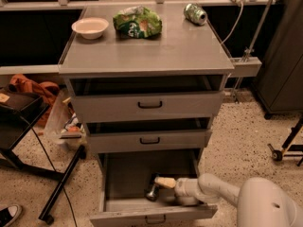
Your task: Place redbull can into bottom drawer
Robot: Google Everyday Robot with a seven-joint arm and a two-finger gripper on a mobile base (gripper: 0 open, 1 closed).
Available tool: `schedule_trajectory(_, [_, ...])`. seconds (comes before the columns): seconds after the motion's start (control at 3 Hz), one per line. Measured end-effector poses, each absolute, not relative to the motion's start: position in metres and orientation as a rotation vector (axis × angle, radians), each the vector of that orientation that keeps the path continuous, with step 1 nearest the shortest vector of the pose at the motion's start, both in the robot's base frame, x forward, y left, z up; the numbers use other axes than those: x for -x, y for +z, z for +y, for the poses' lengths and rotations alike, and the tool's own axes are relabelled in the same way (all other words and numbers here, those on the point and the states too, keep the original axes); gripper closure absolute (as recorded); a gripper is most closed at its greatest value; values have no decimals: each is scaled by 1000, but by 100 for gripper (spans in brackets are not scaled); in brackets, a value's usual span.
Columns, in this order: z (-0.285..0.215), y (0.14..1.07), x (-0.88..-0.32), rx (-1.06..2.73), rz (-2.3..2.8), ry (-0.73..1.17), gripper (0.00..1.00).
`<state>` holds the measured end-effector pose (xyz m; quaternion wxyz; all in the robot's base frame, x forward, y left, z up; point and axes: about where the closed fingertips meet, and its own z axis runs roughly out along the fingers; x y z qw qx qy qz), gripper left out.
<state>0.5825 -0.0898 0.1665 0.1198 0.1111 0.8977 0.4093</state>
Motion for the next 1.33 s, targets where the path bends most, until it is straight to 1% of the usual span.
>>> schedule_trajectory(0.67, [-110, 228, -592, -290, 2564, 1145, 0])
schedule_trajectory(1.0, [-119, 235, -592, -285, 2565, 1156, 0])
schedule_trajectory(1.33, [-156, 273, -583, -298, 2528, 1151, 0])
